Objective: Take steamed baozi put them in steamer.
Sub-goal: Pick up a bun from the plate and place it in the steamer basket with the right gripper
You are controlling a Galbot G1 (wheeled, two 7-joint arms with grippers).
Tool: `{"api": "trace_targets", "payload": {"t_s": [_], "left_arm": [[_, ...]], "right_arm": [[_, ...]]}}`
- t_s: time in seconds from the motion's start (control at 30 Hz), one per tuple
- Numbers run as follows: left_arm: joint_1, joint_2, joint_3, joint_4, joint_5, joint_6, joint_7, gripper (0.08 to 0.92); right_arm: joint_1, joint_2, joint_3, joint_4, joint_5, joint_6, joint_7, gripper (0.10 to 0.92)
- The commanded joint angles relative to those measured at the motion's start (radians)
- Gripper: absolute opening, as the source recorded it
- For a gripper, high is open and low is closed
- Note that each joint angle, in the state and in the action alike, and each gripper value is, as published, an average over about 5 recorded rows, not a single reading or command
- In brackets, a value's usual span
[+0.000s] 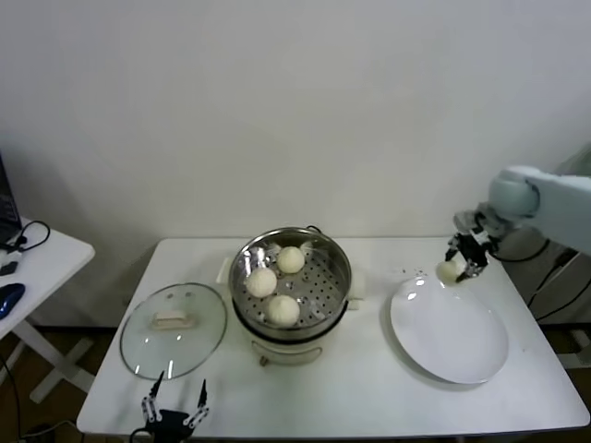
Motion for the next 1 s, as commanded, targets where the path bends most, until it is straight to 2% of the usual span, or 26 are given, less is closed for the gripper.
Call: {"api": "trace_targets", "payload": {"t_s": [0.03, 0.3, 0.57, 0.73, 1.0], "left_arm": [[0.001, -0.029, 0.001, -0.004, -0.001, -0.001, 0.000, 0.823], [-0.005, -0.025, 0.000, -0.004, -0.003, -0.004, 0.002, 0.823], [-0.008, -0.025, -0.004, -0.005, -0.007, -0.003, 0.002, 0.823], [-0.008, -0.026, -0.007, -0.002, -0.007, -0.003, 0.002, 0.823], [-0.011, -0.027, -0.012, 0.002, -0.008, -0.006, 0.001, 0.823]], "right_arm": [[0.396, 0.113, -0.168, 0.201, 0.297, -0.054, -0.019, 0.560], [0.287, 0.193, -0.005, 0.278, 0.394, -0.172, 0.055, 0.560], [0.090, 0.302, 0.115, 0.248, 0.397, -0.249, 0.160, 0.560], [-0.028, 0.360, 0.146, 0.191, 0.365, -0.275, 0.202, 0.557], [-0.173, 0.418, 0.168, 0.053, 0.224, -0.276, 0.238, 0.560]]}}
